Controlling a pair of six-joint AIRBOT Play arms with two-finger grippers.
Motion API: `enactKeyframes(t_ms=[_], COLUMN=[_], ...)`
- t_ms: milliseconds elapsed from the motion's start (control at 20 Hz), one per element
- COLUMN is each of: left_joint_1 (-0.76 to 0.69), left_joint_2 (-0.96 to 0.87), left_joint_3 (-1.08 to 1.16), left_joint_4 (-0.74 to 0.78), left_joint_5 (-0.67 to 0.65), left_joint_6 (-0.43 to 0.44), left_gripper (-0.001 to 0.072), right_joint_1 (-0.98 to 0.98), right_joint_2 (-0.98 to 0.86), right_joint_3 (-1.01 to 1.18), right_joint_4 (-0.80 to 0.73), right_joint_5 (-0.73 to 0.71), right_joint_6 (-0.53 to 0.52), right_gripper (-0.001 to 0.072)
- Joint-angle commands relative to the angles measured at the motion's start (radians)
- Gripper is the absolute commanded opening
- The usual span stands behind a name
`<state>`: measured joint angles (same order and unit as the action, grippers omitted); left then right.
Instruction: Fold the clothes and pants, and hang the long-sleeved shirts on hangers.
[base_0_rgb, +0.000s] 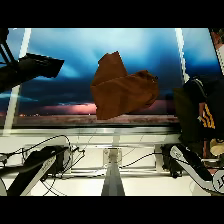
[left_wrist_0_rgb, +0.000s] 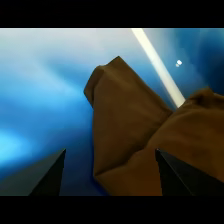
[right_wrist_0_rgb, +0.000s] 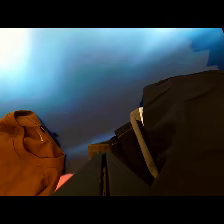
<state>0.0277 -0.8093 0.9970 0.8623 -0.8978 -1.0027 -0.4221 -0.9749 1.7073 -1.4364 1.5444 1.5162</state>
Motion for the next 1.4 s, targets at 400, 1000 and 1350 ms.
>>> enactKeyframes(t_ms=[400, 1000, 1350], left_joint_1=[0.0, 0.0, 0.0], left_joint_2=[0.0, 0.0, 0.0], left_joint_3=[0.0, 0.0, 0.0], left_joint_4=[0.0, -0.001, 0.0], left_joint_5=[0.0, 0.0, 0.0], left_joint_6=[0.0, -0.003, -0.003], left_gripper=[0.0632, 0.0631, 0.0632], right_joint_1=[0.001, 0.001, 0.001], right_joint_2=[-0.001, -0.031, -0.031], right_joint_3=[0.0, -0.095, -0.852], right_joint_4=[0.0, 0.02, 0.285], right_joint_5=[0.0, -0.084, -0.146], right_joint_6=[0.0, -0.151, -0.328], right_gripper=[0.0015, 0.0015, 0.0014])
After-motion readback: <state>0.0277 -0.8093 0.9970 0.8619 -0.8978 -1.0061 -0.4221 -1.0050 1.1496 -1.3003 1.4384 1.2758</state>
